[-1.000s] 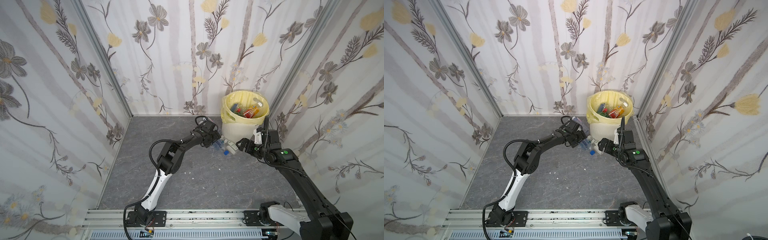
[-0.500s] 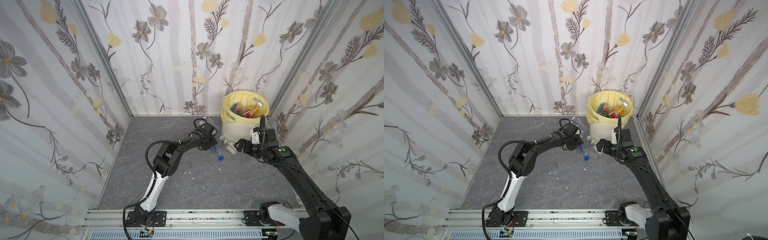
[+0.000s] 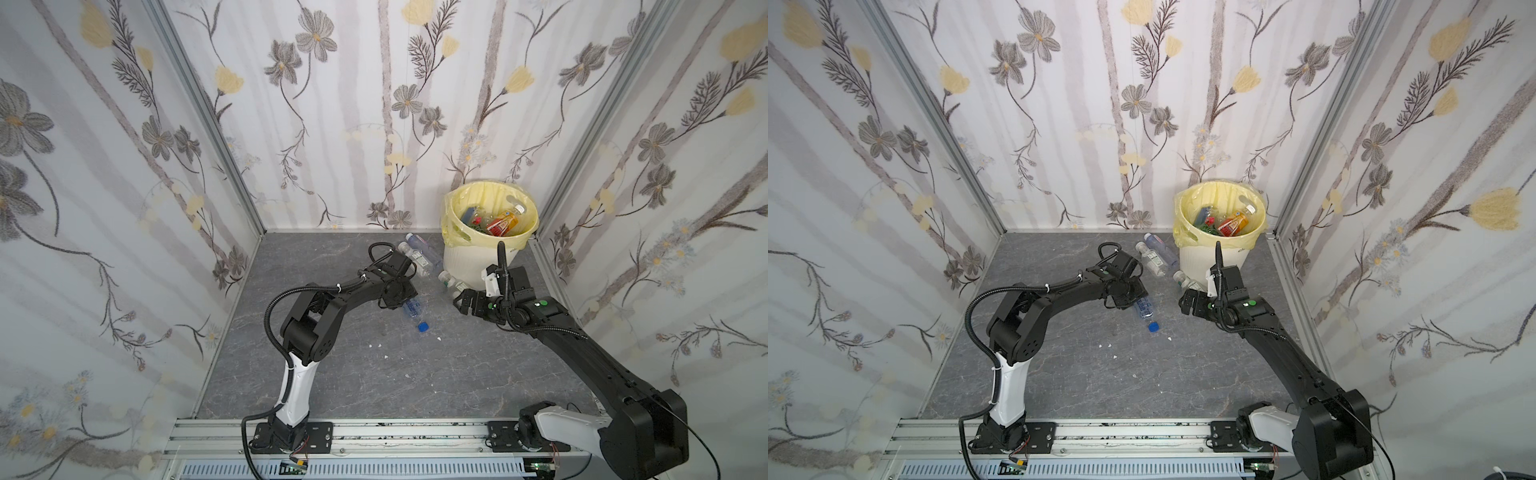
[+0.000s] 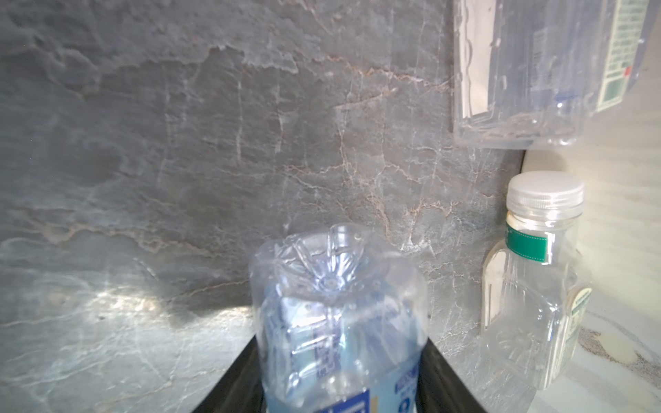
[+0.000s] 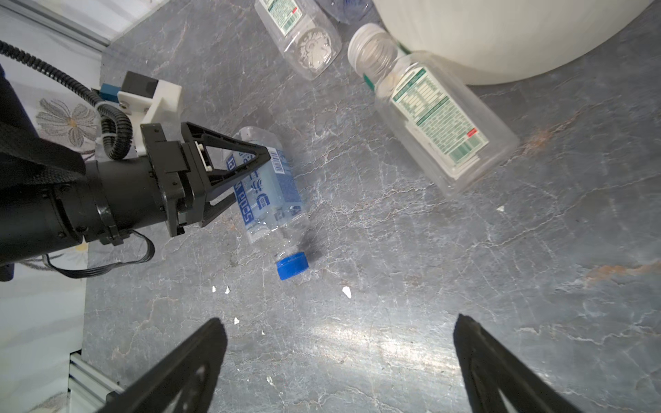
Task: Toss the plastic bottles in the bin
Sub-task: 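Lift the Soda Water bottle with the left gripper while the right moves toward it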
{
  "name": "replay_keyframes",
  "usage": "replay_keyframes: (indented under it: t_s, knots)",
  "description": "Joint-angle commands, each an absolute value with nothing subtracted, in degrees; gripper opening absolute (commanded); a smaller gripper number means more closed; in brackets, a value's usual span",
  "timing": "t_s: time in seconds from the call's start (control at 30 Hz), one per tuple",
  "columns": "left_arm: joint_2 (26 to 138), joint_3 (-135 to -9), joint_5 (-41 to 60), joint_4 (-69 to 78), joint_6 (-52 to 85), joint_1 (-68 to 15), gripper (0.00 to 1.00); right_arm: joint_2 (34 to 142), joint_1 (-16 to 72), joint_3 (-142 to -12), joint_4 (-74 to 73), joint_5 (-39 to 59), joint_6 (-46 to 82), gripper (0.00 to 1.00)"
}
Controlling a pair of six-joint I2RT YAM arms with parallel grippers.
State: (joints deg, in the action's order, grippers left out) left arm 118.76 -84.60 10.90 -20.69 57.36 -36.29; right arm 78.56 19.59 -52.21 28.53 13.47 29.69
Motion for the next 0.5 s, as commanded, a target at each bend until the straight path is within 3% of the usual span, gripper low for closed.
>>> replay_keyframes:
  t_s: [0.0,0.2,0.47]
  knots:
    - [117.4,-81.9,9.9,-26.8,57.1,-35.6,0.53,80.1,21.5,-51.9,23.3,11.4,30.8,1.0]
    - [114.8,-81.4,10.2,-27.3,51.4,-33.6,0.66,83.4,26.4,-52.7,20.7,7.3,34.6,1.0]
    - [117.0,-83.4,9.7,-27.7,47.9,-32.9,0.74,86.5,30.7,-56.9,23.7,4.9,35.0,1.0]
